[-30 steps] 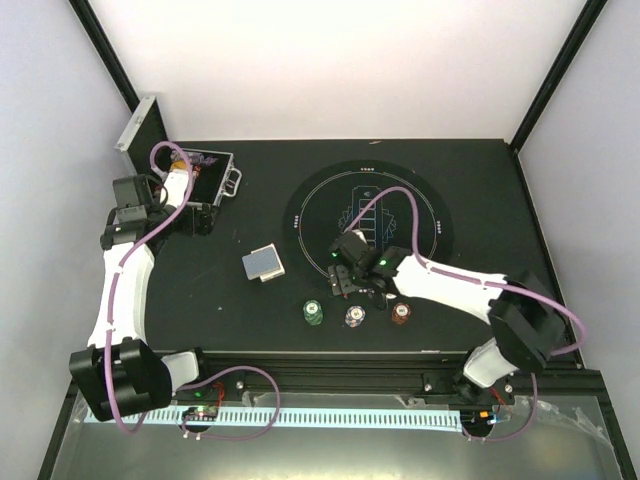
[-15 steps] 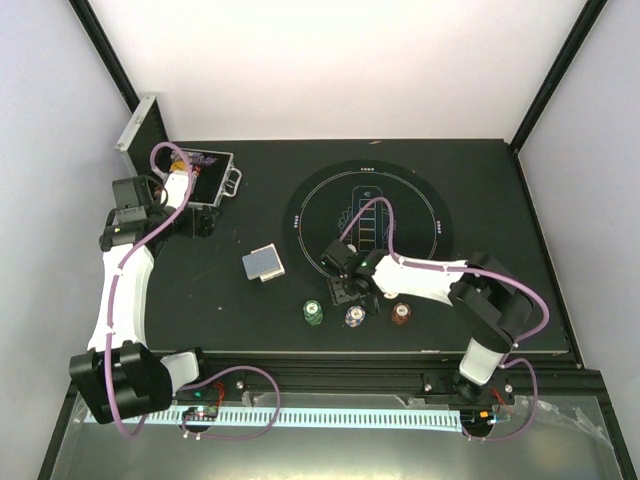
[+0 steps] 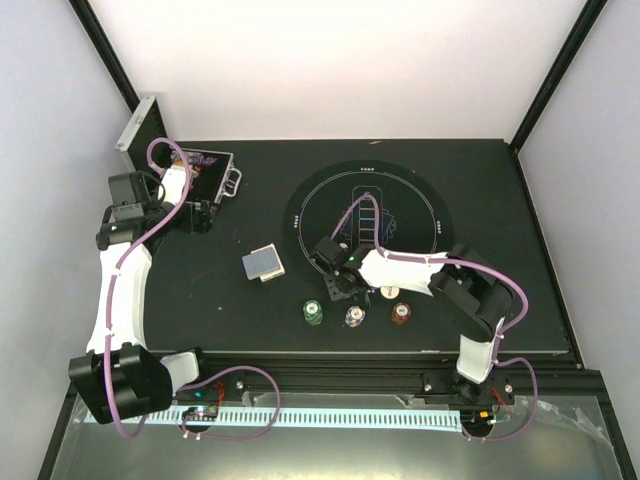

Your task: Distribute texas hold em gaming equipment

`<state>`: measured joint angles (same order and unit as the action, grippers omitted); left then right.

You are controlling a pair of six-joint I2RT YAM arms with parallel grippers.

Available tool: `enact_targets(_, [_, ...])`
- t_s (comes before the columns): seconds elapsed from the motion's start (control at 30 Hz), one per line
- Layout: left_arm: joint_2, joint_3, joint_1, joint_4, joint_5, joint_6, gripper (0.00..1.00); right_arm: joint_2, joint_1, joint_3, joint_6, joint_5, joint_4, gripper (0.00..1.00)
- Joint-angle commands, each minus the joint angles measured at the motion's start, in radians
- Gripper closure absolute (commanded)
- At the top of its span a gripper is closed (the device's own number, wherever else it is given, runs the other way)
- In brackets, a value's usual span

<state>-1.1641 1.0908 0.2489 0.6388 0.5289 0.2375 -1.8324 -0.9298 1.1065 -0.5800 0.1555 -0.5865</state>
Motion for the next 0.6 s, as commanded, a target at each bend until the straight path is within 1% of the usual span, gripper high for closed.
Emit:
enact_targets(0.0, [0.002, 0.041, 0.010, 0.018, 0.002, 0.014, 0.01, -0.067, 0.008, 0.045, 0.005, -0.017, 0.037, 0.68])
enact_targets(0.1, [-0.005, 0.050, 0.014, 0.030, 0.004, 0.017, 0.01, -0.089, 0.016, 0.079, 0.021, -0.019, 0.040, 0.69])
enact_targets(0.2, [-0.008, 0.053, 0.013, 0.036, 0.006, 0.020, 0.01, -0.135, 0.024, 0.147, 0.050, -0.013, 0.028, 0.70])
enact_targets(0.3, [-0.010, 0.056, 0.015, 0.048, -0.005, 0.025, 0.01, -0.196, 0.038, 0.253, 0.076, -0.010, -0.001, 0.71])
enact_targets(0.47, [-0.019, 0.092, 0.018, 0.151, -0.017, 0.080, 0.01, -0.317, 0.072, 0.466, 0.108, 0.003, -0.068, 0.72])
enact_targets(0.57, [-0.018, 0.093, 0.019, 0.178, -0.024, 0.097, 0.01, -0.403, 0.100, 0.602, 0.110, -0.001, -0.110, 0.72])
